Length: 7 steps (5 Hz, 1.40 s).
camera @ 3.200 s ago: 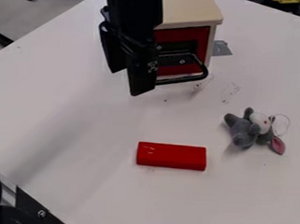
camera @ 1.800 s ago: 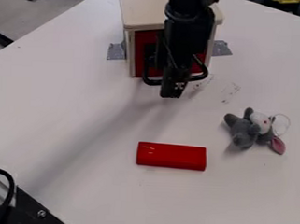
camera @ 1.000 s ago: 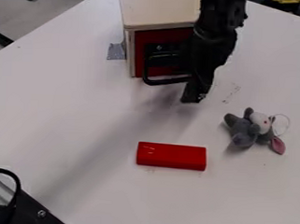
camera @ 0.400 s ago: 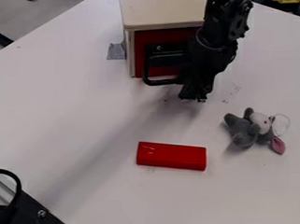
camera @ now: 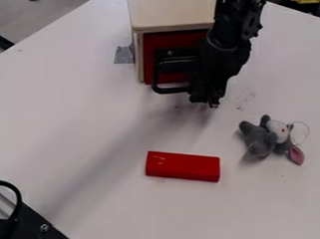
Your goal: Open the drawer
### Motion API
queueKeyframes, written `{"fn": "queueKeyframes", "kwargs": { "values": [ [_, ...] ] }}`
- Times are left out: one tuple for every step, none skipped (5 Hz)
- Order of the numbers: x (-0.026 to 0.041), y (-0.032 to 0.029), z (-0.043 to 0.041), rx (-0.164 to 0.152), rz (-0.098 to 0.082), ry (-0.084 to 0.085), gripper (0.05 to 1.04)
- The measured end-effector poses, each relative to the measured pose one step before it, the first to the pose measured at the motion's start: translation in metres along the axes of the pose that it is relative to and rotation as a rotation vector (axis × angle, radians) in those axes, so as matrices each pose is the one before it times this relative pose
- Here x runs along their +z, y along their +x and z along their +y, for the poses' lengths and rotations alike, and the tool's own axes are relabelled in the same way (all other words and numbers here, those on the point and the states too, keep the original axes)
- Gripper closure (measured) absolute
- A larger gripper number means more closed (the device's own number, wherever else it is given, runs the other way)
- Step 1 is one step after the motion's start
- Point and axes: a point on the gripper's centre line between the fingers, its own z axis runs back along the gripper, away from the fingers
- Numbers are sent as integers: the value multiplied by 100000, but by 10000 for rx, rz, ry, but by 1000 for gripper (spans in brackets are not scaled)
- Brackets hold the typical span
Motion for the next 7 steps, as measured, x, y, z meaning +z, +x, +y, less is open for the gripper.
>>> {"fn": "queueKeyframes", "kwargs": {
  "values": [
    [-85, 72, -631, -96, -51, -249, 962],
    [36, -456, -1407, -202, -25, -140, 962],
    [108, 47, -1507, -275, -44, -68, 962],
    [195, 163, -1461, 33, -91, -213, 962],
    [535, -15, -1400, -267, -39, -59, 962],
    [479, -114, -1187, -148, -34, -115, 962],
    [601, 216, -1204, -207, -106, -77, 962]
  ]
}}
